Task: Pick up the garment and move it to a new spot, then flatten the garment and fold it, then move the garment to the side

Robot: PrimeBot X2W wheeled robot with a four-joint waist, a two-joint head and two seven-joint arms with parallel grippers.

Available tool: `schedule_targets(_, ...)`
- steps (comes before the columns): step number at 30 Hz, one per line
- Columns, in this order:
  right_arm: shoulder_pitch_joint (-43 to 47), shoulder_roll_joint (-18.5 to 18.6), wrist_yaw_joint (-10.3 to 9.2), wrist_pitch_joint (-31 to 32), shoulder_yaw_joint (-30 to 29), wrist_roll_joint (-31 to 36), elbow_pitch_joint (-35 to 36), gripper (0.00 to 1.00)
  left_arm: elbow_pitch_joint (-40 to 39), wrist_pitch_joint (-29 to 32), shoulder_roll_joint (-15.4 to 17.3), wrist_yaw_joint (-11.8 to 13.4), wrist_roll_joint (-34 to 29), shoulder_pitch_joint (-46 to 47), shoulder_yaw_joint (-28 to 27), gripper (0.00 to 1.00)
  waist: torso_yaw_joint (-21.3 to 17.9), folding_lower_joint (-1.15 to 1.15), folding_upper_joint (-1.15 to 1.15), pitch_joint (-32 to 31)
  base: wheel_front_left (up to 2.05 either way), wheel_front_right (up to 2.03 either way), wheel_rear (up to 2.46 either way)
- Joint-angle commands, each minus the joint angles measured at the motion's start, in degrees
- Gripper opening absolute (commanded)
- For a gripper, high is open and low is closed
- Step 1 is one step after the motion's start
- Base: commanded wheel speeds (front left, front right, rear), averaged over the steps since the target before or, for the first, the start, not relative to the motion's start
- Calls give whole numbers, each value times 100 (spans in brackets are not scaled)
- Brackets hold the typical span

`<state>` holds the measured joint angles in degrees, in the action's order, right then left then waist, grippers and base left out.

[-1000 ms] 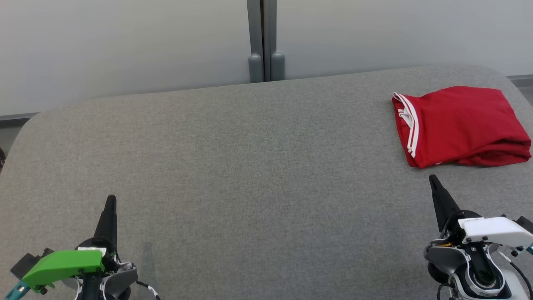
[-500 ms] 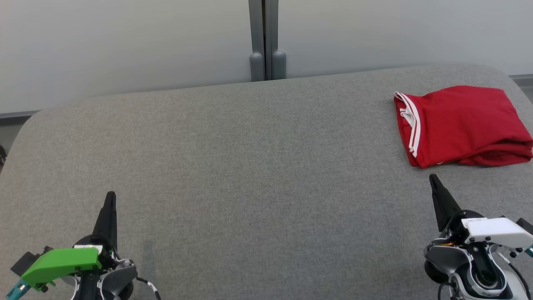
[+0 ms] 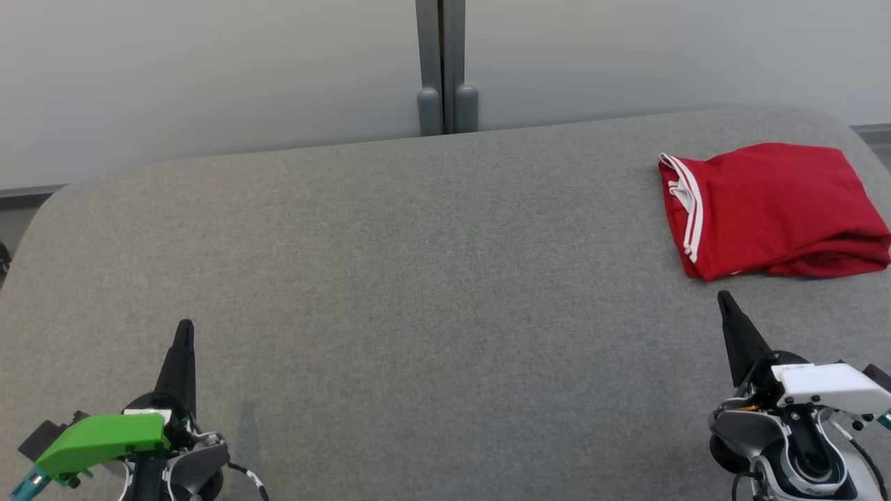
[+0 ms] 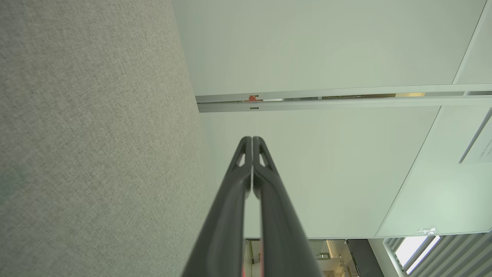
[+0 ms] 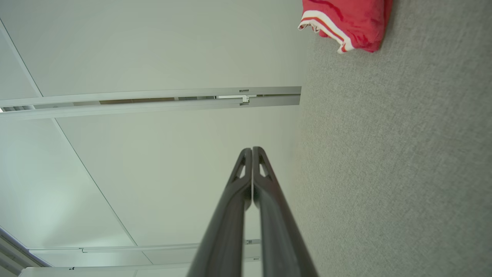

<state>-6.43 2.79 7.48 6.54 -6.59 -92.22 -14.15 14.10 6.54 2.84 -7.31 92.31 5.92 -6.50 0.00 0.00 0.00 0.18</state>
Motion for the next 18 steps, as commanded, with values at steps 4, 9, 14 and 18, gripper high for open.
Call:
schedule_targets(4, 47, 6, 2, 20, -9, -35, 32, 0, -13, 21, 3, -32, 17, 61, -16, 0, 0, 0, 0, 0, 0, 0, 0)
schedule_targets(9, 47, 6, 2, 20, -9, -36, 32, 0, -13, 21, 4, -32, 18, 60, -16, 0, 0, 0, 0, 0, 0, 0, 0)
schedule_targets(14, 47, 6, 2, 20, -9, -36, 32, 0, -13, 21, 4, -32, 18, 60, -15, 0, 0, 0, 0, 0, 0, 0, 0)
schedule_targets(18, 47, 6, 2, 19, -9, -36, 32, 0, -14, 20, 4, -32, 18, 60, -15, 0, 0, 0, 0, 0, 0, 0, 0)
